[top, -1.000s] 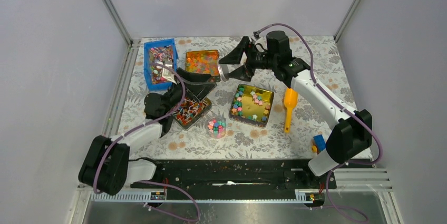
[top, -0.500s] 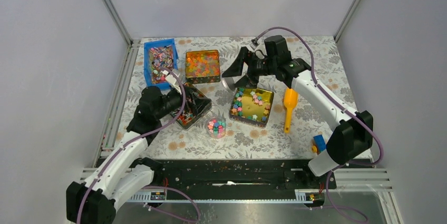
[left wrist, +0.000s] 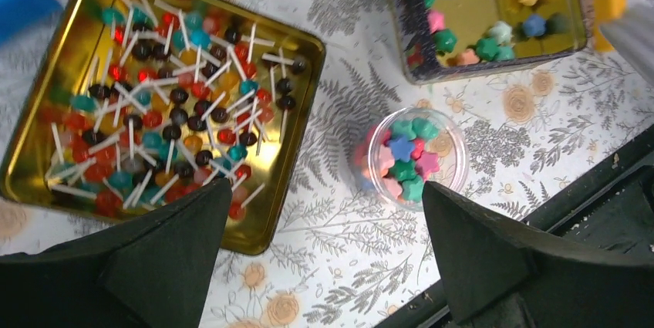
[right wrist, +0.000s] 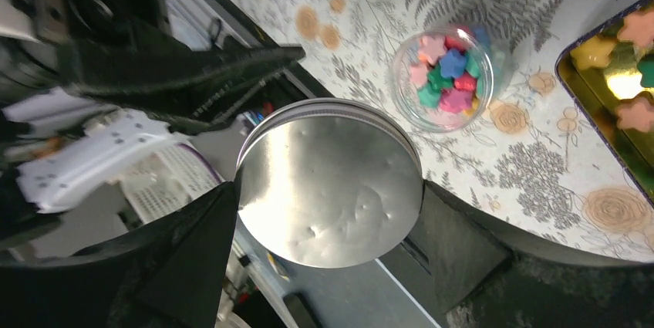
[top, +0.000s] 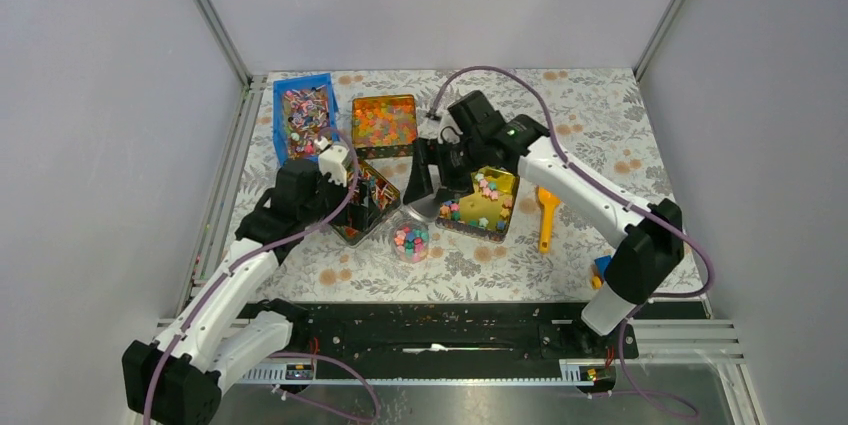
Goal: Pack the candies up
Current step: Pick up the bottle lid at the center of the board, then close the bottle lid on the packing bottle.
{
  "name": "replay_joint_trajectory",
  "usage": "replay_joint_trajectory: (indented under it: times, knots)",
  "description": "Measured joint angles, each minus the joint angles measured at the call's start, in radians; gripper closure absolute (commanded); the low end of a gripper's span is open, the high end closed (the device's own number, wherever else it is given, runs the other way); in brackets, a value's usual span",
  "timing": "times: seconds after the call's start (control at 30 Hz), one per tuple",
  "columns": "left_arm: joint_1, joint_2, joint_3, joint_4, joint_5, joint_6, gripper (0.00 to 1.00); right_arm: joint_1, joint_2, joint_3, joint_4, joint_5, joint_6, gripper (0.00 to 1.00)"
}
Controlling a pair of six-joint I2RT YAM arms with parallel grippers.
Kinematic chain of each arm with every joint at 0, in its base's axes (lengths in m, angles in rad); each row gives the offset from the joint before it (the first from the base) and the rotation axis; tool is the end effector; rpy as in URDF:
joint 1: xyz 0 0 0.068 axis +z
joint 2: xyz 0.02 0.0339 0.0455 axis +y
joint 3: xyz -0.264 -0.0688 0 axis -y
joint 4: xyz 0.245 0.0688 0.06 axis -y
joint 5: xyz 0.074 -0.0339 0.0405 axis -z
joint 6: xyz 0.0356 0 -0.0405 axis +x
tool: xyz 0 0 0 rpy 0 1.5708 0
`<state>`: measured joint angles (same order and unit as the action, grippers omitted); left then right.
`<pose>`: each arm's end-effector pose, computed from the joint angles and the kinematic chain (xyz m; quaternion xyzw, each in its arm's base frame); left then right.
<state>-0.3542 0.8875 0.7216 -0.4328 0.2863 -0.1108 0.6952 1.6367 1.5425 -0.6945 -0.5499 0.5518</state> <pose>0.1787 -0.0768 0.2760 0.1724 0.8606 -0.2293 0.4209 0.2649 0.2452 0.3396 -0.1670 0.8801 0.4180 0.1513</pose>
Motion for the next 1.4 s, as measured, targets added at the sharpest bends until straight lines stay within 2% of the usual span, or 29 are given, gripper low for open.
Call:
replay_joint_trajectory:
  times: [0.3,0.47,0.87,1.4]
  knots:
    - [0.002,-0.071,0.000,-0.077,-0.208,-0.129,0.01,0.138,0.086,0.045,-0.140,0.161,-0.164,0.32]
    - [0.004,-0.143,0.000,-0.111,-0.317,-0.187,0.01,0.188,0.123,0.073,-0.166,0.237,-0.228,0.32]
    - [0.007,-0.198,0.000,-0.241,-0.523,-0.316,0.01,0.301,0.251,0.166,-0.210,0.377,-0.364,0.32]
    - [0.007,-0.251,0.000,-0.276,-0.584,-0.369,0.01,0.336,0.313,0.191,-0.195,0.494,-0.429,0.33]
